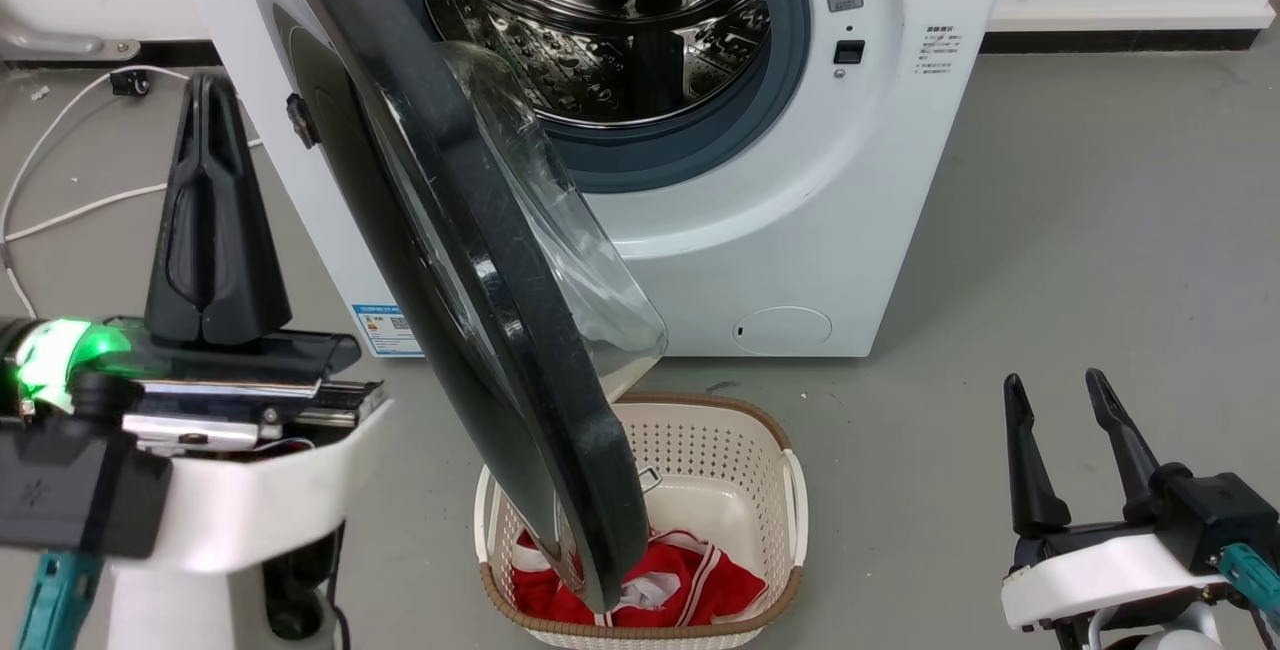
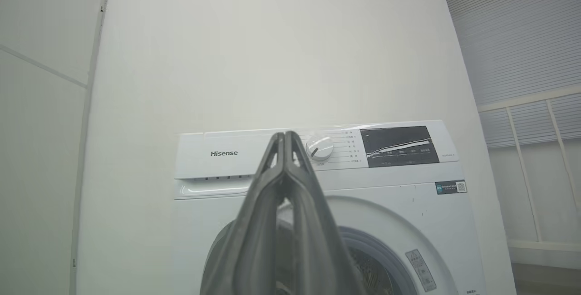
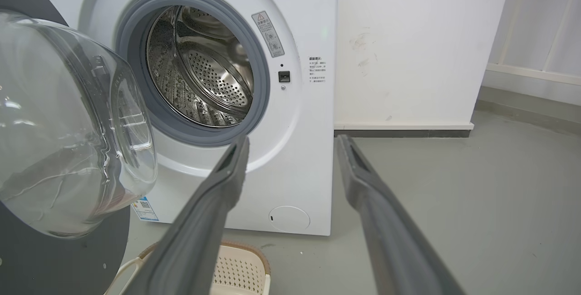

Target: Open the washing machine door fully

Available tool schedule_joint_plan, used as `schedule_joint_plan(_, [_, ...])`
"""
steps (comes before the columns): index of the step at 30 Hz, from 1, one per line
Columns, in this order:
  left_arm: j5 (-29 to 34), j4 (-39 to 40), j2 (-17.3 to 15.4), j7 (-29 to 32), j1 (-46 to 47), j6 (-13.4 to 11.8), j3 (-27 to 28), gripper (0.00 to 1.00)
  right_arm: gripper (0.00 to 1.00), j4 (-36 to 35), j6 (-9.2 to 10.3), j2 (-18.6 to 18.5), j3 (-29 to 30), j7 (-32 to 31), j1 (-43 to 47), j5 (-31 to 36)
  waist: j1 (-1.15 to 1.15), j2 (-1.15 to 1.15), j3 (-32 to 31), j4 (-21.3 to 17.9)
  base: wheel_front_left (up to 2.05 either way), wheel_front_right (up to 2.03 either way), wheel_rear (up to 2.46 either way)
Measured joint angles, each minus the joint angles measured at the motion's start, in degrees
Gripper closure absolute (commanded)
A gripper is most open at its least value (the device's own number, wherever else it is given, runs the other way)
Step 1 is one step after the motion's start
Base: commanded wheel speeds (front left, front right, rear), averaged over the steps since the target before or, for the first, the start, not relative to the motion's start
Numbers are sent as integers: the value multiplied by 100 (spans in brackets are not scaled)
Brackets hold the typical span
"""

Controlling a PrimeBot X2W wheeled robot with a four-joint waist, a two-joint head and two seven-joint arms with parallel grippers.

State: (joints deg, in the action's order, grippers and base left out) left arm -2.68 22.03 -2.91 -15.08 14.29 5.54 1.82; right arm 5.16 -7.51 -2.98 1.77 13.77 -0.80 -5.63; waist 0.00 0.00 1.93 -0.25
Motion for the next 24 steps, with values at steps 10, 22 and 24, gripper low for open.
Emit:
schedule_joint_plan(10, [-238, 561, -8, 0, -52, 148, -1399, 100, 0, 51, 0, 1, 3, -18, 10, -44, 0, 0, -35, -59, 0, 0, 0])
schedule_joint_plan(22, [-1043, 49, -226, 1194, -1107, 185, -2778, 100, 0, 104, 0, 1, -53, -25, 60, -91, 0, 0, -110, -79, 0, 0, 0])
schedule_joint_plan(24, [-1126, -116, -296, 1458, -1316, 178, -2859, 100, 0, 111, 0, 1, -54, -25, 82, -91, 0, 0, -107, -72, 0, 0, 0])
